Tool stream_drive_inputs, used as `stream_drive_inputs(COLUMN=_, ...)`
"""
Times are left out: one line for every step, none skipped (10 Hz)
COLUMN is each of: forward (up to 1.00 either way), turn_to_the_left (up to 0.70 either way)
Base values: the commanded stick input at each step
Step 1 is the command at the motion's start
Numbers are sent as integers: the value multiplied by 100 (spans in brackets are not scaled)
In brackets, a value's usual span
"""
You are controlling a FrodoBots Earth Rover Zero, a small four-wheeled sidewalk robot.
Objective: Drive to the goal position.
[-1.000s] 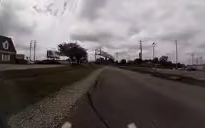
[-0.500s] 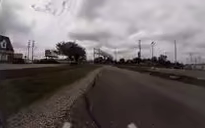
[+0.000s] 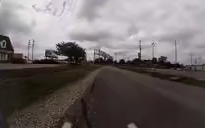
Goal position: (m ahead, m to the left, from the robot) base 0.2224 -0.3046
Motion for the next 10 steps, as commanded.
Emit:
stream_drive_inputs(forward=45, turn_to_the_left=0)
stream_drive_inputs(forward=45, turn_to_the_left=0)
stream_drive_inputs(forward=45, turn_to_the_left=0)
stream_drive_inputs(forward=45, turn_to_the_left=0)
stream_drive_inputs(forward=45, turn_to_the_left=0)
stream_drive_inputs(forward=45, turn_to_the_left=0)
stream_drive_inputs(forward=45, turn_to_the_left=0)
stream_drive_inputs(forward=45, turn_to_the_left=0)
stream_drive_inputs(forward=45, turn_to_the_left=0)
stream_drive_inputs(forward=45, turn_to_the_left=0)
